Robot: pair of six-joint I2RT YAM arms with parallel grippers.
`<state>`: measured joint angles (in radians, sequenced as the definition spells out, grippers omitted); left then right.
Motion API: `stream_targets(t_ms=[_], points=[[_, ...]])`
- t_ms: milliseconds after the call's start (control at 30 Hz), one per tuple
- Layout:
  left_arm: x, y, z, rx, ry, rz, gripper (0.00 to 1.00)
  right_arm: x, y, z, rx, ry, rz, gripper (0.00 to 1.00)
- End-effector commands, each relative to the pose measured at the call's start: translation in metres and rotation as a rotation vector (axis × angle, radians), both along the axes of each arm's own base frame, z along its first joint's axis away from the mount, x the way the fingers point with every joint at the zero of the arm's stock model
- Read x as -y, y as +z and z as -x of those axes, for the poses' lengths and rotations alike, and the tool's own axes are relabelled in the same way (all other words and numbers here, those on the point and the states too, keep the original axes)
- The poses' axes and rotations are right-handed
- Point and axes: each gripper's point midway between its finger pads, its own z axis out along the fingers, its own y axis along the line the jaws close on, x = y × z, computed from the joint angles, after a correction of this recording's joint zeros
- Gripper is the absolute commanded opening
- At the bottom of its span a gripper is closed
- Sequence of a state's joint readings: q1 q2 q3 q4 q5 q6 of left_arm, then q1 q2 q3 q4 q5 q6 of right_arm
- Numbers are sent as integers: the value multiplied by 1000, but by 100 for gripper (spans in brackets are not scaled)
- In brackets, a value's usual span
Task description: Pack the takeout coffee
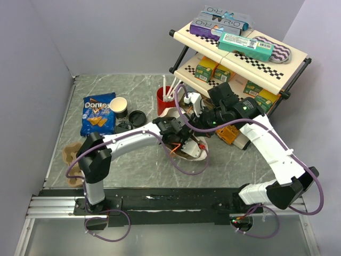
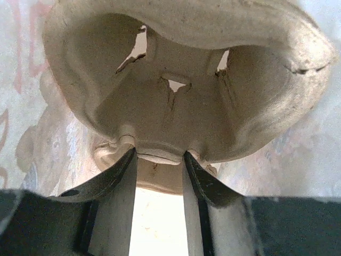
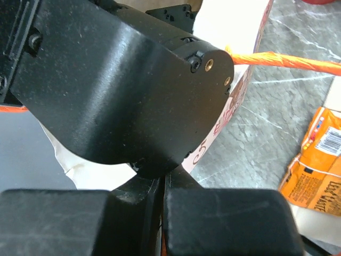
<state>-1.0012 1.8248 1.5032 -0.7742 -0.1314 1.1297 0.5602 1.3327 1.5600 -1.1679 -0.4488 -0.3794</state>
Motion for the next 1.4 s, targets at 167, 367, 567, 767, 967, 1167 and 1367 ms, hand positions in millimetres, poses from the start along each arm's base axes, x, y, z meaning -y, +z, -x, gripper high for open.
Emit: stream_targets(t_ms=[167, 367, 567, 767, 967, 1167, 1367], points=[[-1, 6, -7, 3, 71, 34, 78, -12, 29, 1, 56, 23, -73, 0], [6, 61, 12, -145, 102, 300, 99, -3, 34, -3, 105, -4, -46, 0], [24, 136, 44, -247, 17, 625, 100, 0, 35, -11, 130, -3, -14, 0], [28, 165, 64, -319, -37, 742, 99, 2, 34, -17, 123, -18, -3, 0], [26, 138, 57, -350, 12, 706, 99, 7, 44, -28, 164, -57, -6, 0], [35, 104, 59, -394, -21, 615, 99, 8, 58, -46, 245, -71, 4, 0], [51, 83, 57, -370, 7, 531, 99, -7, 64, -49, 226, -32, -29, 0]])
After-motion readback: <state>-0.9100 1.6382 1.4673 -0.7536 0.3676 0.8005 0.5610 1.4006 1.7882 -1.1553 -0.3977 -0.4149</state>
